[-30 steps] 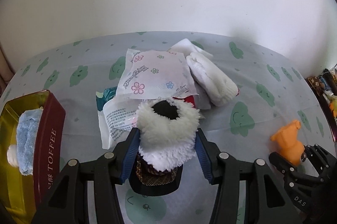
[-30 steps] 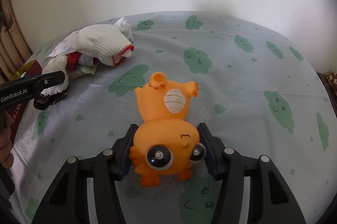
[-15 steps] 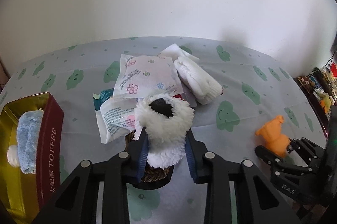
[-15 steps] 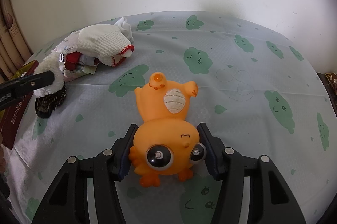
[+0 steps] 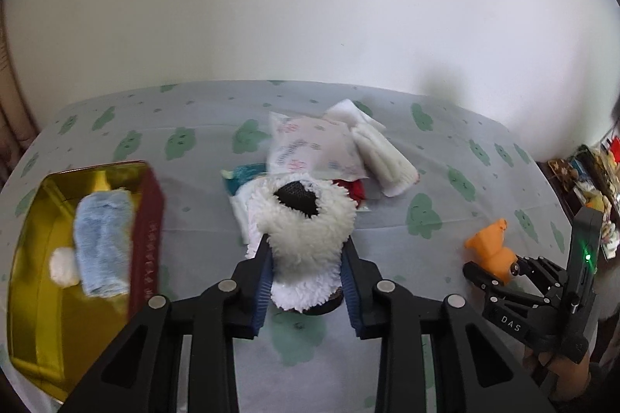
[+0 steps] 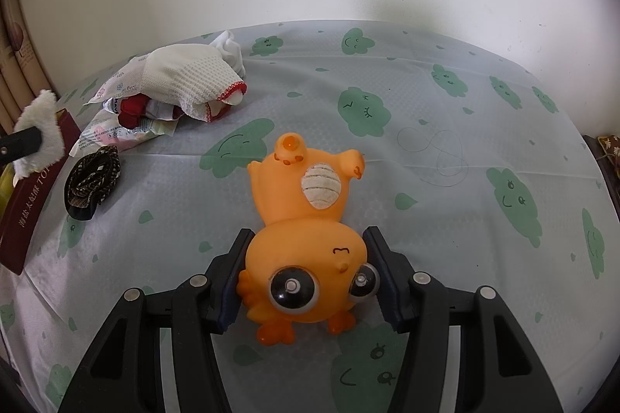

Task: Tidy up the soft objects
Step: 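Carry the white slipper into the tin and open the left gripper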

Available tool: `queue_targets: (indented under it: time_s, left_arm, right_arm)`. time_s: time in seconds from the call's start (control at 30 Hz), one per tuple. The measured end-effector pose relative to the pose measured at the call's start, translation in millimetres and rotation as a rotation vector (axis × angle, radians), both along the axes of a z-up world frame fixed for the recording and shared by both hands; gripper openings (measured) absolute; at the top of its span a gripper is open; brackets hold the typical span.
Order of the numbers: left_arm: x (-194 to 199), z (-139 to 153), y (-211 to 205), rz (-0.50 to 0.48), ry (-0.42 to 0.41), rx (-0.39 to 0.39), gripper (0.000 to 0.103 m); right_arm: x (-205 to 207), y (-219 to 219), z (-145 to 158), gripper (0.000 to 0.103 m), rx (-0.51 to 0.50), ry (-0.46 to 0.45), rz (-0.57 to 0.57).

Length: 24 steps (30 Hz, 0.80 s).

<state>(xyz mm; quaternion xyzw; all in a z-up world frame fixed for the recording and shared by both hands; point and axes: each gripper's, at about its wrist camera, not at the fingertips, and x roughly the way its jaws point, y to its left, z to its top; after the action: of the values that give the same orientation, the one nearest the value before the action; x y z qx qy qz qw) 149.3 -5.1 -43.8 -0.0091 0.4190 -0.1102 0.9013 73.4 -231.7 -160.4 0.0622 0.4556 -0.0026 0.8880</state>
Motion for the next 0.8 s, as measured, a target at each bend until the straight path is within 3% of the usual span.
queue_targets:
  time_s: [0.5,0.8]
  left_arm:
    - [-19.1,22.4,90.1,0.172,-0.002,0.019,0.032]
    - [-34.1,17.4,152.8,0.283,0.026,0.070,0.032]
  right_arm:
    - [0.2,1.5,-0.2,0.054,-0.004,0.001,0.000]
    - [0.1,1.2,-0.7,0.055,-0.004,0.001,0.000]
